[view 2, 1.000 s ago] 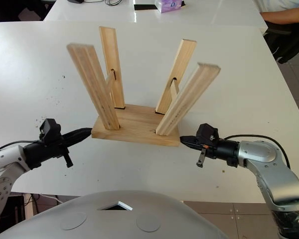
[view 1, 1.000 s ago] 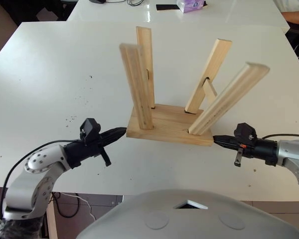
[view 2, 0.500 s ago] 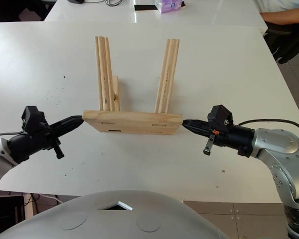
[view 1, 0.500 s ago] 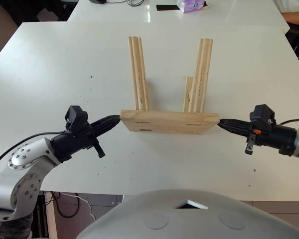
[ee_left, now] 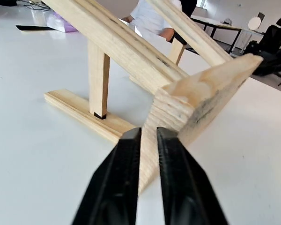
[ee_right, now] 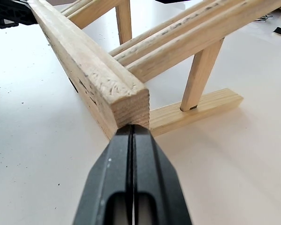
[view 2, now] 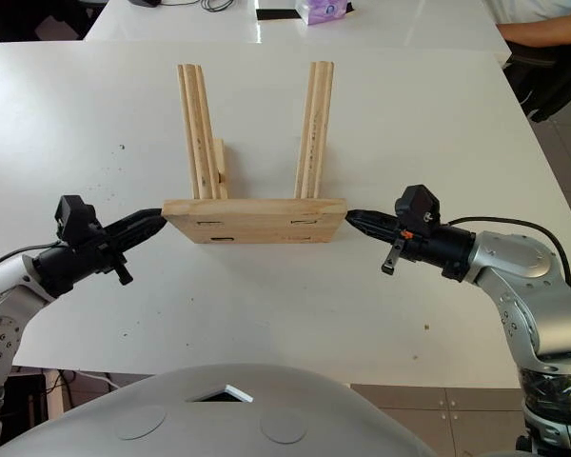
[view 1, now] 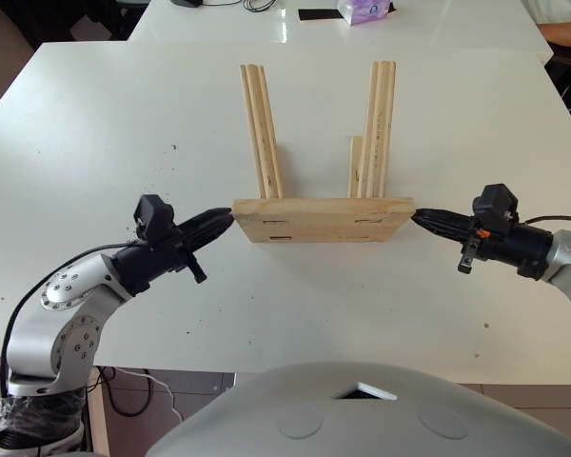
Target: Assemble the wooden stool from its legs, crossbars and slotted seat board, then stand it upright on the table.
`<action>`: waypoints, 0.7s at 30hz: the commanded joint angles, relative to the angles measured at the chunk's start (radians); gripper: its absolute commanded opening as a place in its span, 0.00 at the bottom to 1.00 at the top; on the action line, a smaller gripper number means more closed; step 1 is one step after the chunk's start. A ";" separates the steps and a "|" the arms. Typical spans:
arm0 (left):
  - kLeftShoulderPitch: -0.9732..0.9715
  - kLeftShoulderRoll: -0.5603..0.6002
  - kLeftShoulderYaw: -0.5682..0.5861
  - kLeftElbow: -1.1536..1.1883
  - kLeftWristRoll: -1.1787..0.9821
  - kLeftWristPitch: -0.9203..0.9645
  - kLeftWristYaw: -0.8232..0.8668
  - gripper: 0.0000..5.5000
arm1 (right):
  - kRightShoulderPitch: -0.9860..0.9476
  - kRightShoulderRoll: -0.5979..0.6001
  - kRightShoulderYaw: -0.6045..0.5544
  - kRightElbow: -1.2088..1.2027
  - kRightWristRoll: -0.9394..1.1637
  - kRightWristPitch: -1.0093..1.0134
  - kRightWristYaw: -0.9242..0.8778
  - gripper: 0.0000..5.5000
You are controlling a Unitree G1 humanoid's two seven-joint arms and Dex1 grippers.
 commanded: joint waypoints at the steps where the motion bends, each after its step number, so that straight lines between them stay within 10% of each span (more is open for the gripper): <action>1: -0.053 0.035 0.106 0.009 -0.058 0.012 -0.003 0.21 | -0.049 -0.036 -0.039 0.028 0.007 -0.020 0.029 0.00; 13: 0.044 0.145 0.011 0.261 0.271 -0.184 -0.195 0.27 | 0.019 -0.094 0.110 0.179 -0.254 -0.218 0.092 0.00; 21: -0.059 0.115 -0.197 0.338 0.387 -0.267 -0.282 0.43 | -0.115 -0.019 0.235 0.303 -0.272 -0.242 0.126 0.21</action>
